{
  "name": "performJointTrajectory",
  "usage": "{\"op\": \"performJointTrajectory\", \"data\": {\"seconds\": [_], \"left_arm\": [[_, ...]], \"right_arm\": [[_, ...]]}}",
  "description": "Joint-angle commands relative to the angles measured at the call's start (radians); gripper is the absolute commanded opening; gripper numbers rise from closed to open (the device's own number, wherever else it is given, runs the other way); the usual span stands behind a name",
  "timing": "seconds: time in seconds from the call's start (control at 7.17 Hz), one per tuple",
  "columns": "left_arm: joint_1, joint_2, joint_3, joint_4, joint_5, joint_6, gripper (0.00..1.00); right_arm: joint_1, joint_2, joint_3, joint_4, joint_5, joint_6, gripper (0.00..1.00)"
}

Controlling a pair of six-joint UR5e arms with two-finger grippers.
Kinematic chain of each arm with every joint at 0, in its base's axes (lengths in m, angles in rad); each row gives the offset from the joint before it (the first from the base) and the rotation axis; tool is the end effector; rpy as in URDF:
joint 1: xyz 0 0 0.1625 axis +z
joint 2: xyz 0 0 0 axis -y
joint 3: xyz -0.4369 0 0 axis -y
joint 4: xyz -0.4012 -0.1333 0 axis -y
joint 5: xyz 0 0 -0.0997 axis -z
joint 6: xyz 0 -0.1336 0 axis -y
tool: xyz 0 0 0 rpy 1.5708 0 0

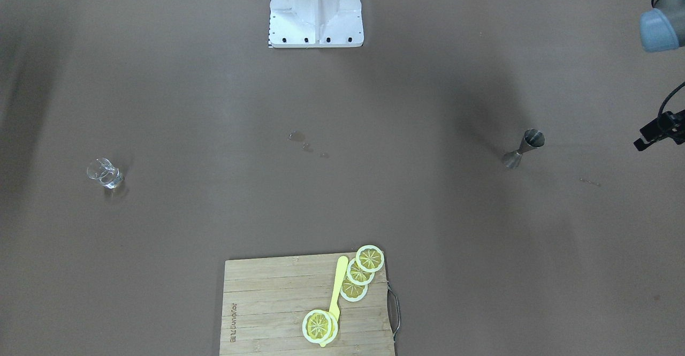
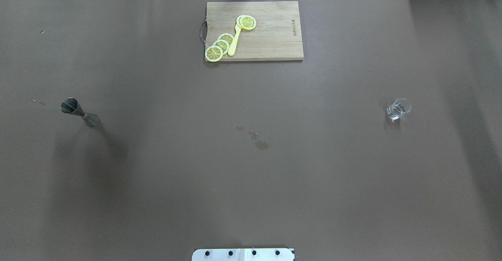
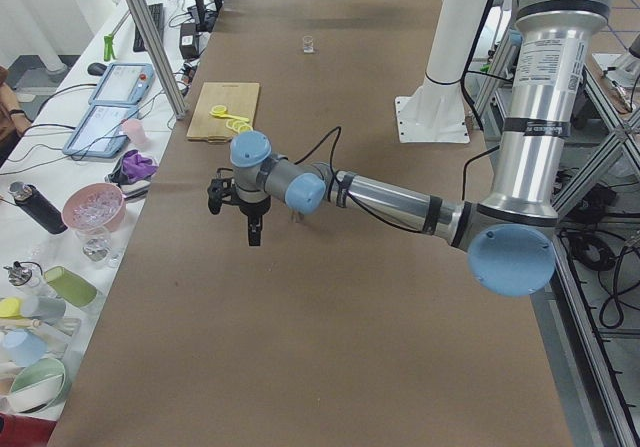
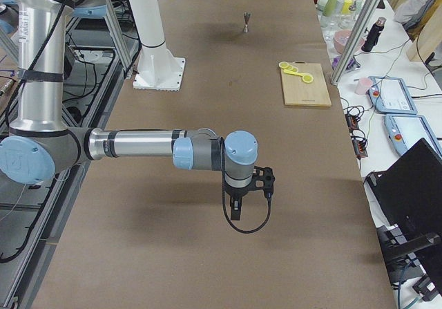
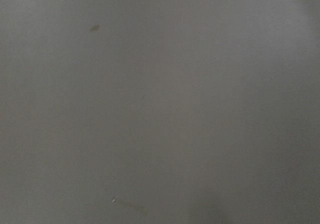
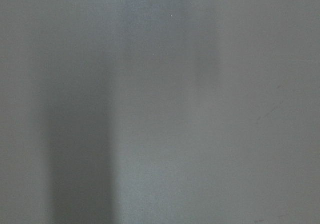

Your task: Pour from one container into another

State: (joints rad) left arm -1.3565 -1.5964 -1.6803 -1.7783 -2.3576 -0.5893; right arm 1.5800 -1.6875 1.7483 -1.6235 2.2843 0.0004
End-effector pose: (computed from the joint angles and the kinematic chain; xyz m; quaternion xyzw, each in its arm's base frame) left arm 0.0758 -0.5303 0.6006 -0.0028 0.4092 -0.1054 0.9063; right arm 0.0500 -0.4497 0.6723 0.0053 -0.3492 0.0031 0.9370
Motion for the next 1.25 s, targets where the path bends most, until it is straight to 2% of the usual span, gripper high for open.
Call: {"op": "performJointTrajectory", "data": {"seconds": [0.0,0.14,0.28,0.42,0.84,0.98,1.12], "left_arm": [[-0.12,0.129,0.019,0.014,-0.071,0.076,0.99],[-0.175,0.159,0.027,0.031,-0.066,0.258,0.99],[-0.238,0.179,0.033,0.031,-0.068,0.302,0.99],[-0.266,0.203,0.056,0.025,-0.069,0.304,0.99],[-0.268,0.193,0.022,0.031,-0.058,0.289,0.99],[-0.265,0.175,0.007,0.107,-0.057,0.287,0.99],[-0.265,0.162,-0.054,0.21,-0.057,0.287,0.99]], "right_arm": [[0.0,-0.001,0.0,-0.001,0.0,0.004,1.0],[0.0,-0.001,0.002,-0.001,-0.002,0.006,1.0],[0.0,-0.001,0.002,-0.001,0.0,0.006,1.0],[0.0,0.0,0.002,-0.001,0.001,0.007,1.0],[0.0,0.0,0.004,-0.001,0.003,0.009,1.0],[0.0,0.0,0.004,-0.001,0.003,0.009,1.0],[0.0,0.0,0.005,-0.001,0.003,0.009,1.0]]}}
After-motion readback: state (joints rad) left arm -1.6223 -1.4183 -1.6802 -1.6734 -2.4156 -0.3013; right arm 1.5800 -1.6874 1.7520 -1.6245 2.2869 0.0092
